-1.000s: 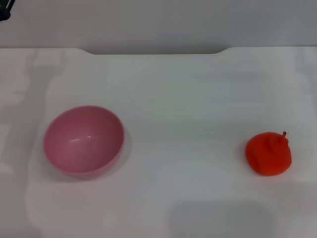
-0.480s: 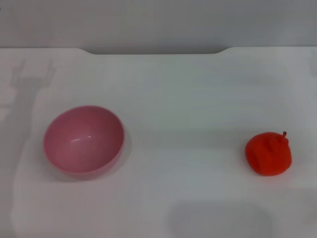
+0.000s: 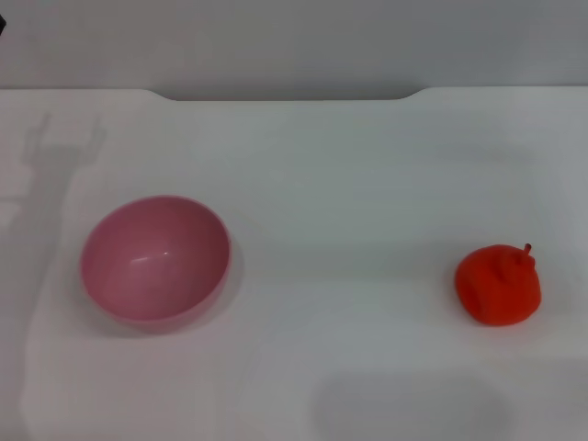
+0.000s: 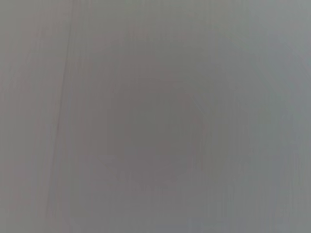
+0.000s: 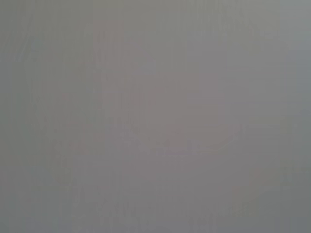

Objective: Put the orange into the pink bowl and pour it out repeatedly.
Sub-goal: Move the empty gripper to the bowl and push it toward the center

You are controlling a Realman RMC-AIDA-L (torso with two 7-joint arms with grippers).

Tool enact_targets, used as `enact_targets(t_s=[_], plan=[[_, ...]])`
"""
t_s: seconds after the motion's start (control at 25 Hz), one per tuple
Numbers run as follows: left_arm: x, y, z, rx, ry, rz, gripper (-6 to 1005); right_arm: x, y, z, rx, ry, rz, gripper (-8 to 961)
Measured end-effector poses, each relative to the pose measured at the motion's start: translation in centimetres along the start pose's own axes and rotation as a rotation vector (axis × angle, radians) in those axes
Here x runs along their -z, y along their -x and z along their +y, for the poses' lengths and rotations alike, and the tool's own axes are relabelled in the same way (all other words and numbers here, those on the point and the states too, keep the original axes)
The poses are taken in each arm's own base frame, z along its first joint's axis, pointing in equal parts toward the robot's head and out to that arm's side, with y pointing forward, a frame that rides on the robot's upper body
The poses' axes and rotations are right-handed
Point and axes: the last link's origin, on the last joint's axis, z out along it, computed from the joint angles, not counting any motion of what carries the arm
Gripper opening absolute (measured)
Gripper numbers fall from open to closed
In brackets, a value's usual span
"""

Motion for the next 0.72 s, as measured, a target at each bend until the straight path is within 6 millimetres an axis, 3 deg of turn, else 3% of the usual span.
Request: enact_targets(t_s=[0.44, 0.72], plan=[[0.3, -0.2, 0.0, -0.018, 0.021, 0.012, 797, -0.5, 0.1, 0.5, -0.003, 0.013, -0.003, 501], [-1.9, -1.1, 1.2, 0.081, 0.109, -0.053, 795, -1.9, 0.3, 2.1, -0.017, 0.051, -0.010, 501]])
